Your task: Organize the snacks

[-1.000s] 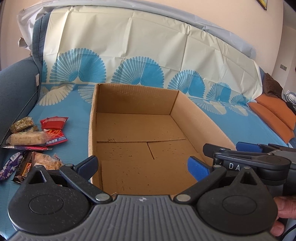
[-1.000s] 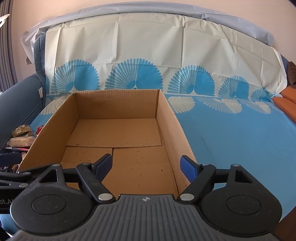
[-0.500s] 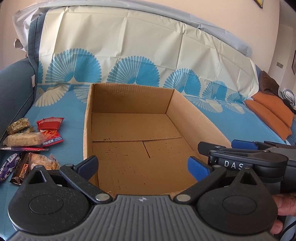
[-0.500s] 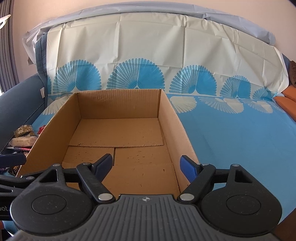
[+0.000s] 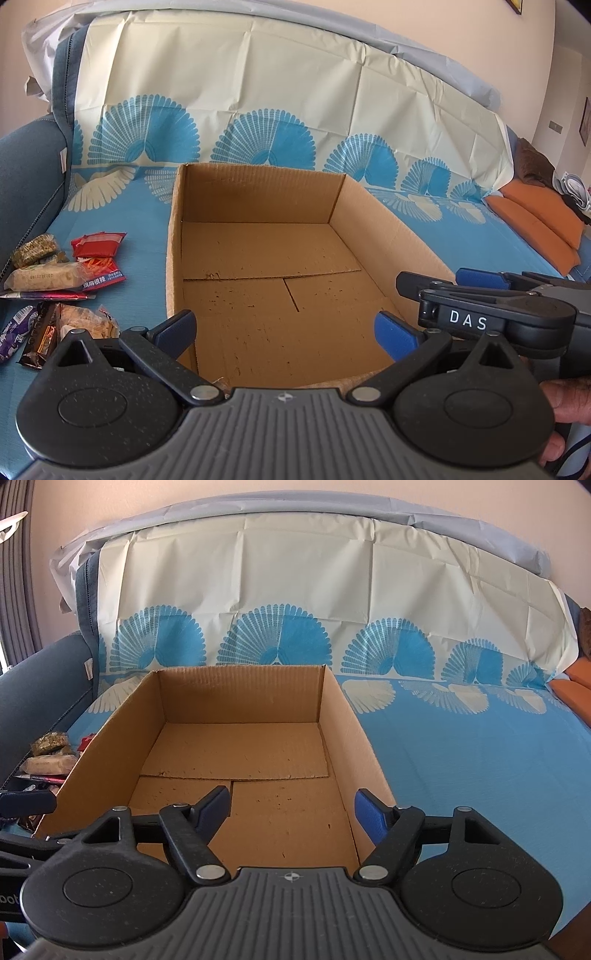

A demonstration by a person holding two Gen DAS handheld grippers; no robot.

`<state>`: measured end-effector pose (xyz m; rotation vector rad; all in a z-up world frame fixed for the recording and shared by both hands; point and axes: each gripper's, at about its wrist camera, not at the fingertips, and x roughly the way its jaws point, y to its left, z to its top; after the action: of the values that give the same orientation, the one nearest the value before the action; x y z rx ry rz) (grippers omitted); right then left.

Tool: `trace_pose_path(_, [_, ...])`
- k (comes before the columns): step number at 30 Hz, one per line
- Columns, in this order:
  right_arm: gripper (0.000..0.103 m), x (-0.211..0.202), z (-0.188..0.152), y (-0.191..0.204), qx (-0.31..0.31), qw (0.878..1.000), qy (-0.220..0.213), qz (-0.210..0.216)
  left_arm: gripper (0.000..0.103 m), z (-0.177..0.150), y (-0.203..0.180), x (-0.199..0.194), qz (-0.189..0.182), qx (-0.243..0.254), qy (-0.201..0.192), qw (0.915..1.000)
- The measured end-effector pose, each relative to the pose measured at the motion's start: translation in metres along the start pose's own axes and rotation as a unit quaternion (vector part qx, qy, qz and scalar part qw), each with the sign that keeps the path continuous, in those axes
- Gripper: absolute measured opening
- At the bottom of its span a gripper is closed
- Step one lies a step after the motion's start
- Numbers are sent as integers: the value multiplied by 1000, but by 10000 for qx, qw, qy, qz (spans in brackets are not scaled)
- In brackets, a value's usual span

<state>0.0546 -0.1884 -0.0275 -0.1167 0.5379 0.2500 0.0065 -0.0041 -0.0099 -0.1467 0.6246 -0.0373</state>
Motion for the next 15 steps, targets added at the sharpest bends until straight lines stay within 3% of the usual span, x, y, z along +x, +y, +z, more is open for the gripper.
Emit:
trace_pose_path(3, [60, -1, 1, 2, 29, 10000, -66, 42, 101, 0, 2, -5, -6, 35, -80, 10000])
trace_pose_path(6, [54, -4, 4, 6, 127, 9997, -158, 108, 91, 1, 5, -12, -24, 70, -116, 9999])
trace_pose_path(11, [48, -9, 7, 22, 238, 9986, -352, 306, 46, 15, 22, -32, -216, 227, -46, 9995])
trace_pose_path(13, [46, -12, 8, 31, 220, 9979, -423, 443, 35, 27, 32, -43, -266, 317, -141, 9990])
trace_pose_path(15, [46, -16, 10, 41, 210, 9968, -505, 591, 34, 41, 48, -57, -260, 481, -301, 9981])
